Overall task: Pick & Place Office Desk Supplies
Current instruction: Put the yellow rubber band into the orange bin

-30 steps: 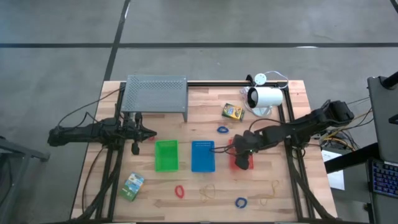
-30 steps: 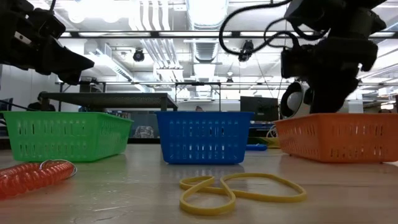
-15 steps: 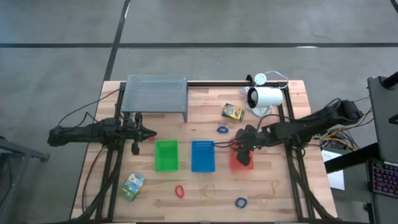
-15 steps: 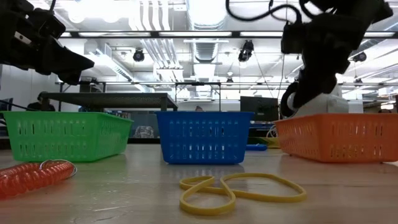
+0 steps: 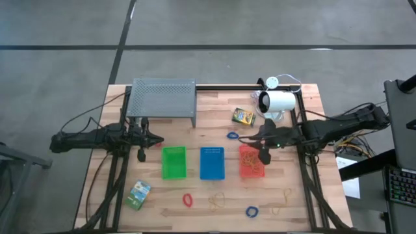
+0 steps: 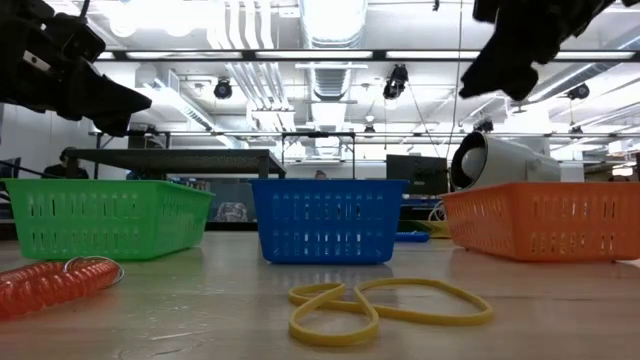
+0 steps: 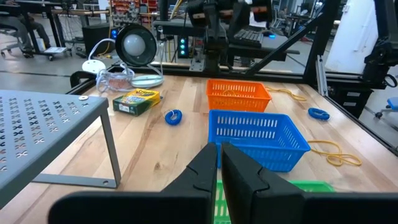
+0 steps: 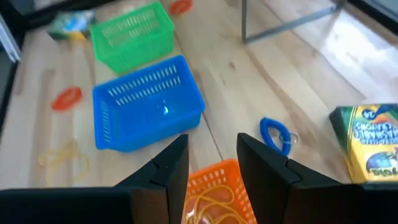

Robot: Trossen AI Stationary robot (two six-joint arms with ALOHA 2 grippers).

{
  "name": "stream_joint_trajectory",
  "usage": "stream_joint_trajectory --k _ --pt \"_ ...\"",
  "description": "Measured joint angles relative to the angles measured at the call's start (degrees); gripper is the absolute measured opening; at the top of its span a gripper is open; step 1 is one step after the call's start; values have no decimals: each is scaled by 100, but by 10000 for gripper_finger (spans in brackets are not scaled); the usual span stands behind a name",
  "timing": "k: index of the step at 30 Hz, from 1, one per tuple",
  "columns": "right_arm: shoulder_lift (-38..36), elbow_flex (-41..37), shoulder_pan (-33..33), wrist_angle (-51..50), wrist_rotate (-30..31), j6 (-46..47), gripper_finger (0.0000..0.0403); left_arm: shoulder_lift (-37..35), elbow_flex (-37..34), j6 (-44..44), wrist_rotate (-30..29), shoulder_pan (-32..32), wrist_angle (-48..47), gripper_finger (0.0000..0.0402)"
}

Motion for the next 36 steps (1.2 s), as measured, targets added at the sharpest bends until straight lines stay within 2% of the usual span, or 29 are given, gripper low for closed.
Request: stream_joint_trajectory --k 9,17,22,28,36 --pt "-427 0 0 29 -8 -627 133 0 -1 -2 1 2 0 28" --pt "-919 0 2 -103 -232 -645 127 0 -1 -2 0 1 0 28" --pt "-1318 73 4 -992 -481 -486 123 0 0 -2 2 2 0 28" --pt "-1618 269 83 -2354 -1066 485 127 0 0 -2 0 2 0 28" --pt "-1736 269 558 -2908 -1365 411 126 0 -2 -2 1 1 -1 28"
